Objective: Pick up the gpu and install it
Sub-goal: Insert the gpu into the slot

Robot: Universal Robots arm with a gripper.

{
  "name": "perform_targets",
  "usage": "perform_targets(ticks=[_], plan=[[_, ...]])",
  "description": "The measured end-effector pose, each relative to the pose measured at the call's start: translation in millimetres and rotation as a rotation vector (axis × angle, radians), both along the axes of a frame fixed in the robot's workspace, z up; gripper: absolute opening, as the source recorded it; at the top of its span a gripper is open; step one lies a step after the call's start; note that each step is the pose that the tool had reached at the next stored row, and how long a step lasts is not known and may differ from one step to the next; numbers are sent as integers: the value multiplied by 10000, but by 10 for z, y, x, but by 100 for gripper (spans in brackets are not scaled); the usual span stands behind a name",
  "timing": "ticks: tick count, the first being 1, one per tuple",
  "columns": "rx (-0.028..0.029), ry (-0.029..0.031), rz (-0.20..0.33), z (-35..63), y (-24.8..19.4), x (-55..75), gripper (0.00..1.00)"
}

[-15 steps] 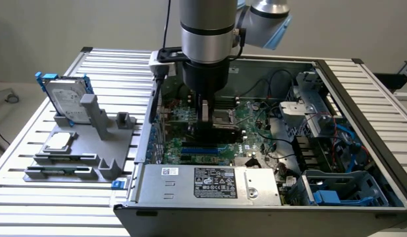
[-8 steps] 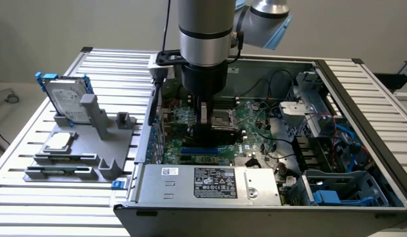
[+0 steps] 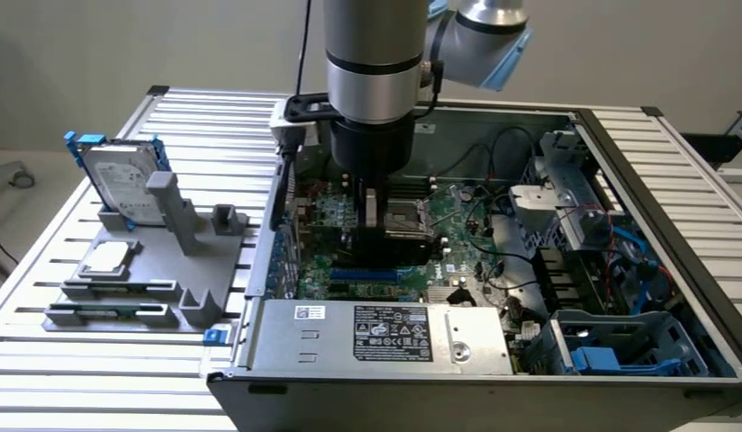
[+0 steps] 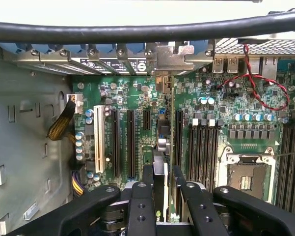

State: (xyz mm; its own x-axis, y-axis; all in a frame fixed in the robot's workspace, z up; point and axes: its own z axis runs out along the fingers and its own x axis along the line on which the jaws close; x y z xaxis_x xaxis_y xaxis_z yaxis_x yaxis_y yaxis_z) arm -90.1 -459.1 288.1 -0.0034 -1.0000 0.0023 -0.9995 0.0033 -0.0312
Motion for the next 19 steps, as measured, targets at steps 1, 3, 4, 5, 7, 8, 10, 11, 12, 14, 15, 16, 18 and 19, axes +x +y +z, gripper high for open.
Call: perform_targets(ticks=[1, 3, 4, 5, 7, 8, 10, 11, 12, 14, 15, 16, 18, 19], plan=[[0, 0, 0, -12, 0, -1, 26], [-1, 0, 1, -38, 0, -1, 26], [-1, 0, 0, -51, 0, -2, 26], [-2, 1, 1, -62, 0, -2, 26], [0, 0, 1, -76, -1, -3, 26], [-3, 1, 0, -75, -1, -3, 26], [-2, 1, 0, -76, -2, -3, 26], [-1, 0, 0, -80, -3, -3, 26], [1, -1, 1, -85, -3, -4, 26], [-1, 0, 0, -94, -4, -8, 26], [-1, 0, -1, -99, -4, -12, 26], [-1, 0, 0, -103, -4, -15, 26], [-2, 1, 1, -111, -4, -17, 26], [0, 2, 2, -112, -4, -17, 26]])
